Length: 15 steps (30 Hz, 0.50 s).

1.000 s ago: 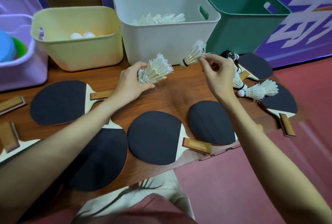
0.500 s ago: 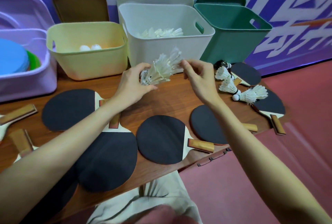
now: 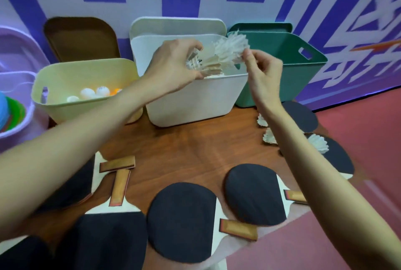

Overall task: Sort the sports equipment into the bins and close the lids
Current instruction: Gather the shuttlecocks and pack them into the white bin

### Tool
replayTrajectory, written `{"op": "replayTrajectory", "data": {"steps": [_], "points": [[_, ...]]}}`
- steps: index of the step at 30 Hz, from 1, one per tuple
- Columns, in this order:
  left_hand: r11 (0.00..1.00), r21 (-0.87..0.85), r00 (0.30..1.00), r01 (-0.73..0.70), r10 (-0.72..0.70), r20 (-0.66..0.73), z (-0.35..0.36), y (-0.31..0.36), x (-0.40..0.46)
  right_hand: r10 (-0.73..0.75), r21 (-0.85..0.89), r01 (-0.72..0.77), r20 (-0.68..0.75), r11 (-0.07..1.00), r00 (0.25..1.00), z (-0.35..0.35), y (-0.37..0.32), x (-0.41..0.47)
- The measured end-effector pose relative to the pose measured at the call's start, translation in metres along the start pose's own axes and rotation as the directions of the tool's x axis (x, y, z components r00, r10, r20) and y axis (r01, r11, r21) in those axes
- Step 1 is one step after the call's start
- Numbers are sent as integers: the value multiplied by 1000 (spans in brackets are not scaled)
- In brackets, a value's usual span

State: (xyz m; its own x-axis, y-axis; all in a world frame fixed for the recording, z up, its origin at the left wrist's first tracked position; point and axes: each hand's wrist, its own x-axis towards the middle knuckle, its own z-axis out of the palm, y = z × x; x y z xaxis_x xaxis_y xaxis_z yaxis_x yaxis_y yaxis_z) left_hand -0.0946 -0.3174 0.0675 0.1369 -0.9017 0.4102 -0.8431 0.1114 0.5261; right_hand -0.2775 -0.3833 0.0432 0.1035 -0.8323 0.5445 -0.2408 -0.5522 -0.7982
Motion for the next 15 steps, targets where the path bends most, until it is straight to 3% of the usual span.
{"op": "replayTrajectory", "data": {"steps": [4,10,15], "points": [[997,19,995,69,-70,66,29,-11,47,-1,-142,-6,-46,990,999,11,35,33],[983,-35,974,179,-172,145,73,-36,91,-30,-102,32,21,994,999,23,87,70],[966,-72,933,249,-219,286,89,-53,118,-75,-177,100,144,979,987,27,106,87]]}}
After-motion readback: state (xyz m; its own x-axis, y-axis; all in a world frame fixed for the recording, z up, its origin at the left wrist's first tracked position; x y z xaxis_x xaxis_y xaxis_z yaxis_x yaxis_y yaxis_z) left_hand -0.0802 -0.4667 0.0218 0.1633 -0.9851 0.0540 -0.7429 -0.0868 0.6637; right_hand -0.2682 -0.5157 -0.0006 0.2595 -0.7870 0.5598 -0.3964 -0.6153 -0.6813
